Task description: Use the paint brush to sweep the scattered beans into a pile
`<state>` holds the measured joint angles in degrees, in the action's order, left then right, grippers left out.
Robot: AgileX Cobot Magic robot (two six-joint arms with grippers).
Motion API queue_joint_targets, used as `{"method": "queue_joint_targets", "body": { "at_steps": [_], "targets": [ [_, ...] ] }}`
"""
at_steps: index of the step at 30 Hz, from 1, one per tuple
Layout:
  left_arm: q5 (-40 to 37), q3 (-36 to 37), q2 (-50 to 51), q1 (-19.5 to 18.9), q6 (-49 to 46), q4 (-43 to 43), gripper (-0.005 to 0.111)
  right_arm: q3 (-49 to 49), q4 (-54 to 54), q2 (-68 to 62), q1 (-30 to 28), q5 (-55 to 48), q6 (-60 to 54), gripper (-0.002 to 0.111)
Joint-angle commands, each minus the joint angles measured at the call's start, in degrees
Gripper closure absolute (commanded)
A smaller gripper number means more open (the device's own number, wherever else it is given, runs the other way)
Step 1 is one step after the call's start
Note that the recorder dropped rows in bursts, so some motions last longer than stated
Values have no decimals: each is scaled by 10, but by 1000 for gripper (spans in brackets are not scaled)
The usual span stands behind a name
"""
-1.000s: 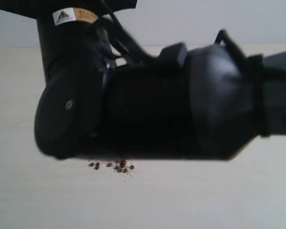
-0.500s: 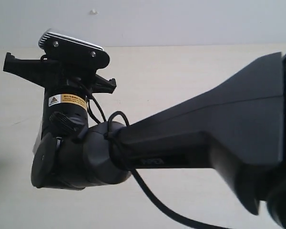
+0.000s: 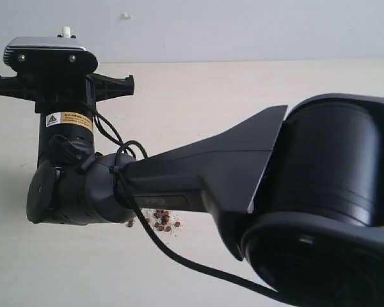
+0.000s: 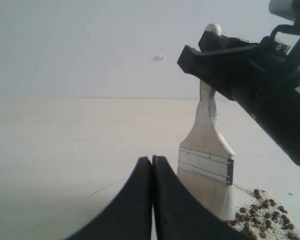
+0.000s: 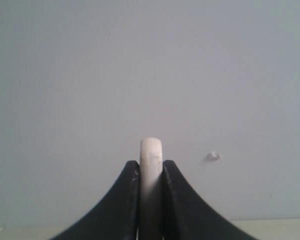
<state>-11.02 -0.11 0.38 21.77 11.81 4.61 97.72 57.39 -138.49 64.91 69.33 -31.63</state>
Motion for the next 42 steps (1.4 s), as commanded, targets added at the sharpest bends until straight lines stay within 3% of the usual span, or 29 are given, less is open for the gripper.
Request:
{"method": "queue_joint_targets", "body": {
  "at_steps": [1,10,19,30,38,42],
  "targets": [
    [0,1,-2,-1,-1,-3,107,27,-9,-27,-4,6,2,108],
    [0,1,-2,-1,-1,-3,107,40,25,-69,-17,6,-7,108],
    [0,1,-2,-1,-1,-3,107,40,48,-50,-17,6,-212,108],
    [0,1,-2,-1,-1,-3,107,40,91,-23,-17,6,-278,108],
    [0,1,-2,-1,-1,-3,107,39,100,4,0,6,-121,108],
    [0,1,-2,-1,-1,-3,107,38,120,-22,9,6,-98,108]
  ]
}}
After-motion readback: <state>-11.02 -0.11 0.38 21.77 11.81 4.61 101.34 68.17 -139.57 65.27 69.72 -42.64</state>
